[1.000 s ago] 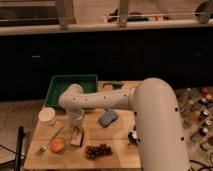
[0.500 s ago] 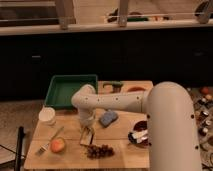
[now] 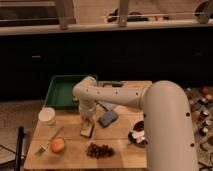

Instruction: Wipe table surface with eraser

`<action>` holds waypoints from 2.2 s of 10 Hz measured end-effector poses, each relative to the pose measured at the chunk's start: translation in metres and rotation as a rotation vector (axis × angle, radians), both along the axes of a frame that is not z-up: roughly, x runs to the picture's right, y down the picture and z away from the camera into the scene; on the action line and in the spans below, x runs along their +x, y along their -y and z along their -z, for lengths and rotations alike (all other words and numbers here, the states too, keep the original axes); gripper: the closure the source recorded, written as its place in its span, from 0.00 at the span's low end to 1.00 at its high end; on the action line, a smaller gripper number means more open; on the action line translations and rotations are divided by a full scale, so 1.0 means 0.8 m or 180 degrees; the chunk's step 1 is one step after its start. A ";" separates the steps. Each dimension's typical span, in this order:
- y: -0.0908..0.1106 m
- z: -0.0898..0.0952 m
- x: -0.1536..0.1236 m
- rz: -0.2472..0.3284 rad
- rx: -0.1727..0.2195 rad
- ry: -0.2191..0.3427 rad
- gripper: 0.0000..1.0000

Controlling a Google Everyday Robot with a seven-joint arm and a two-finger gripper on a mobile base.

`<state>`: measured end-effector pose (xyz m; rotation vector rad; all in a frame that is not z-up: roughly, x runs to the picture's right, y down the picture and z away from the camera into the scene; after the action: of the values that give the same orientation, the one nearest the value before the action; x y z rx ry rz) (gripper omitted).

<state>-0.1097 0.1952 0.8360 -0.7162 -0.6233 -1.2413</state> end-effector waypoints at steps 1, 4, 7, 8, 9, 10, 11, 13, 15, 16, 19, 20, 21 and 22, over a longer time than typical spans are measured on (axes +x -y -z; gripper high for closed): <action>0.001 0.000 -0.019 0.0063 0.0004 0.0056 1.00; -0.008 0.009 -0.070 0.0304 -0.0003 0.0291 1.00; -0.037 0.023 -0.072 0.0432 -0.0074 0.0383 1.00; -0.045 0.025 -0.061 0.0432 -0.0105 0.0367 1.00; -0.051 0.025 -0.046 0.0420 -0.0133 0.0337 1.00; -0.057 0.024 -0.022 0.0389 -0.0170 0.0282 1.00; -0.060 0.023 -0.007 0.0359 -0.0191 0.0241 1.00; -0.051 0.015 0.028 0.0212 -0.0190 0.0105 1.00; -0.033 0.008 0.034 0.0128 -0.0145 0.0060 1.00; -0.019 0.002 0.035 0.0097 -0.0117 0.0050 1.00; 0.006 -0.007 0.009 0.0127 -0.0061 0.0113 1.00; 0.009 -0.005 -0.009 0.0186 -0.0036 0.0178 1.00; 0.010 -0.001 -0.024 0.0245 -0.0017 0.0243 1.00; 0.009 0.003 -0.035 0.0298 -0.0002 0.0301 1.00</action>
<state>-0.1379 0.1882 0.8332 -0.6966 -0.6741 -1.3676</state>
